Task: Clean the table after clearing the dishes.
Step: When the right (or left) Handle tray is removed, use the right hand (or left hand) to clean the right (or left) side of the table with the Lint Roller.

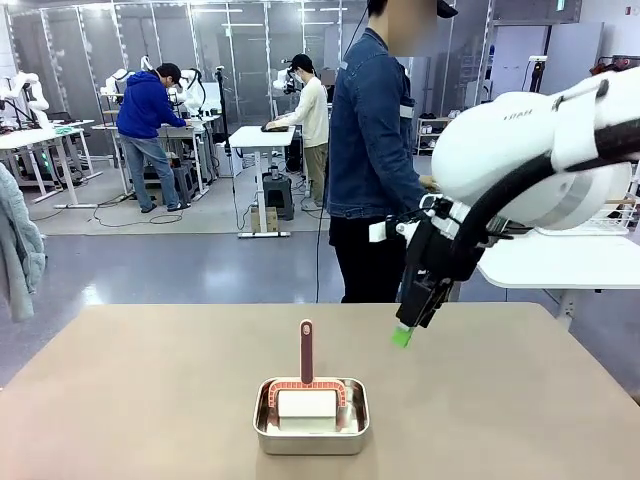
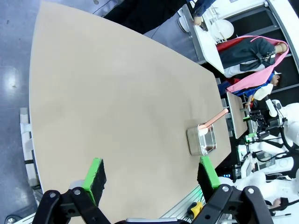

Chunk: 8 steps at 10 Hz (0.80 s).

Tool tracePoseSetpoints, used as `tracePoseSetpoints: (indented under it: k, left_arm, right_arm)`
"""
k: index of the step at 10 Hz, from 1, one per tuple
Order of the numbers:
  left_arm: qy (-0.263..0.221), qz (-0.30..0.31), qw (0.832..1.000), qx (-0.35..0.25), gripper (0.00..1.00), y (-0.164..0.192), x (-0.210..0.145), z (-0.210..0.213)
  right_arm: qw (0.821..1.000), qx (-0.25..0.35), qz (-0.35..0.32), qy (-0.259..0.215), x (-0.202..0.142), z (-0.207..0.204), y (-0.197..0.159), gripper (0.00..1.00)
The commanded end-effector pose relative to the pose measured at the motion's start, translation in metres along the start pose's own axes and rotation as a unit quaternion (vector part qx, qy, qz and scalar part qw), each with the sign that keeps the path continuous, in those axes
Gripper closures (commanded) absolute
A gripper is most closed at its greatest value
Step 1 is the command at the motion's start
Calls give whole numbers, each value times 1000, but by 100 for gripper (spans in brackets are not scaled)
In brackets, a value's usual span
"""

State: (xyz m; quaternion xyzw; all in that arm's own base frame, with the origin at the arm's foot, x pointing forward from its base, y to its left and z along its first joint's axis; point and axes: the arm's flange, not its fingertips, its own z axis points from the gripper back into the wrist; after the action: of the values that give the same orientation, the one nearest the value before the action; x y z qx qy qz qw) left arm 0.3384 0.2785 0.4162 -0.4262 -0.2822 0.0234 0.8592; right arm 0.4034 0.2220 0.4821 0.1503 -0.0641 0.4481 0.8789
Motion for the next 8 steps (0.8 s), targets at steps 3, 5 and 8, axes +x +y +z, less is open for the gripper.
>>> tracePoseSetpoints:
  k: [3,5,8]
  left_arm:
    - [-6,-3,1000,6,0,-2,-2,1]
    - [-6,-3,1000,6,0,-2,-2,1]
    - [-6,-3,1000,6,0,-2,-2,1]
  right_arm:
    - [1000,23,-17,-4,-4,10,-4,0]
    - [1000,23,-17,-4,-4,10,-4,0]
    - [997,-8,71,-9,28,4,-13,0]
